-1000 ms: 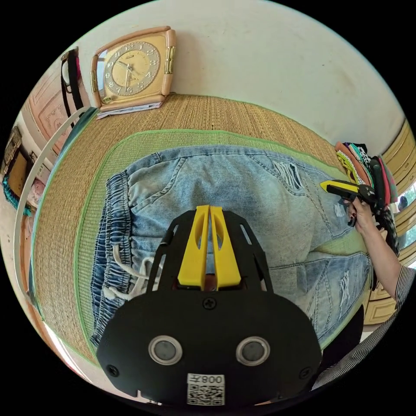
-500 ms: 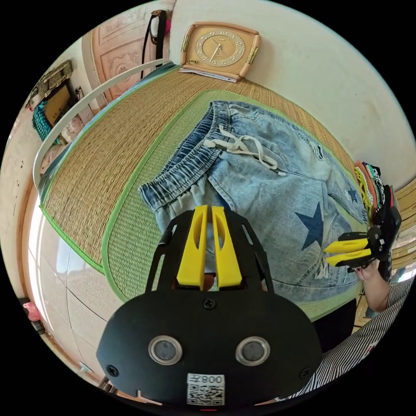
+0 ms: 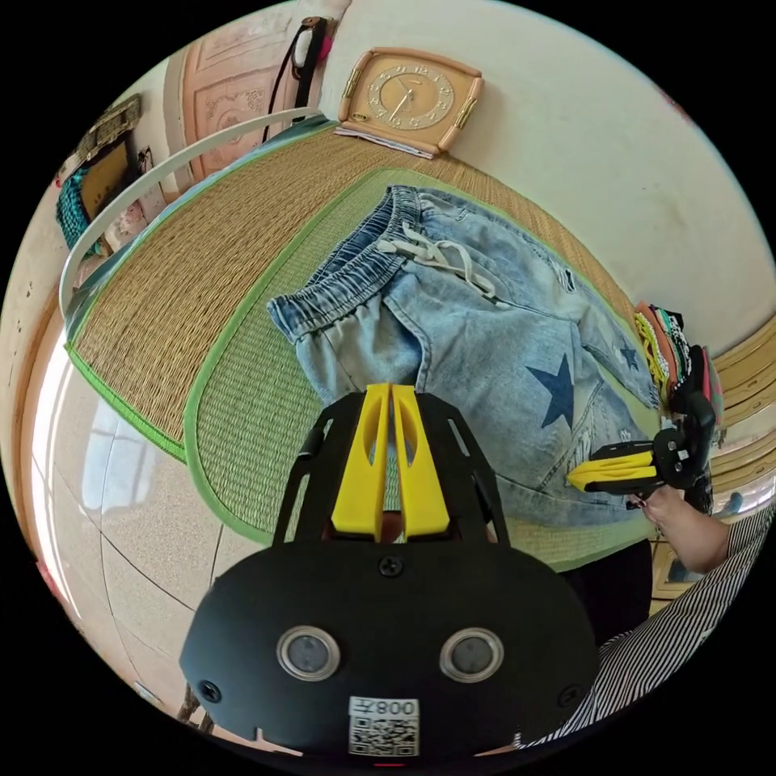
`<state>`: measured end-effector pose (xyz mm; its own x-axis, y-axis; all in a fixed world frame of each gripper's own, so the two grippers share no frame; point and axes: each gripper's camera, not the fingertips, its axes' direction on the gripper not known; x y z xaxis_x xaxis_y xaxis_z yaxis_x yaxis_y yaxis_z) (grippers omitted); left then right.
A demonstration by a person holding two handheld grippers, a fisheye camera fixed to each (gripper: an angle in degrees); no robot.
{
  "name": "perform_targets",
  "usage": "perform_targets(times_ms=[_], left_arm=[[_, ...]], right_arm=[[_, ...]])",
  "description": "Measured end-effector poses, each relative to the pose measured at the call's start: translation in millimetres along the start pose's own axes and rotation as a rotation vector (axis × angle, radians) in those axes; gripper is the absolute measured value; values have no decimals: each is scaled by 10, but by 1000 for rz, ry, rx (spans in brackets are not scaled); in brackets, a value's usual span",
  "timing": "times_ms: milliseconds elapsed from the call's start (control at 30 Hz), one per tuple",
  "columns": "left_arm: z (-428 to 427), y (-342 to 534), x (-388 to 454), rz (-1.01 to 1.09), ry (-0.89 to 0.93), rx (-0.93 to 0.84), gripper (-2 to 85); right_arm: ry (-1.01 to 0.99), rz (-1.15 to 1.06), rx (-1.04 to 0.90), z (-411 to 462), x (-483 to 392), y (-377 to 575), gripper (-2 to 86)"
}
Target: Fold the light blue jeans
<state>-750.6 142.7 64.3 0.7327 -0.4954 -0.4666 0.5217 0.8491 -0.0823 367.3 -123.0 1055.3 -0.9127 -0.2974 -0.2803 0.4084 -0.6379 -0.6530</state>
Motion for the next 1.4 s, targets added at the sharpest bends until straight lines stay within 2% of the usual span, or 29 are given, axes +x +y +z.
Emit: perform_targets(times_ms=[300, 433, 567, 733, 867, 1000, 1167, 1300, 1400], left_arm=[[129, 142, -248, -41, 40, -43, 1], [90, 120, -227, -6, 53, 2, 2], [356, 69, -208, 46, 25, -101, 2], [343, 85, -178, 63, 72, -66, 2], [266, 157, 167, 152, 230, 7, 3], [516, 140, 713, 296, 297, -54, 6], [1032, -207, 1414, 396, 364, -96, 17], [1477, -510, 1785, 443, 315, -166, 17], [1733, -693, 1939, 431, 253, -181, 11]], right_arm=[[24, -15, -26, 24, -389, -144, 1], [23, -20, -35, -28, -433, -226, 1], [110, -54, -40, -73, -633, -305, 2], [121, 3, -27, -218, -700, -359, 2], [75, 143, 83, -708, -464, -181, 5], [218, 327, 145, -1221, 199, 21, 14], [305, 380, 128, -1539, 852, -243, 77], [338, 392, 49, -1407, 1135, -387, 81], [346, 389, 100, -1498, 1072, -313, 57]])
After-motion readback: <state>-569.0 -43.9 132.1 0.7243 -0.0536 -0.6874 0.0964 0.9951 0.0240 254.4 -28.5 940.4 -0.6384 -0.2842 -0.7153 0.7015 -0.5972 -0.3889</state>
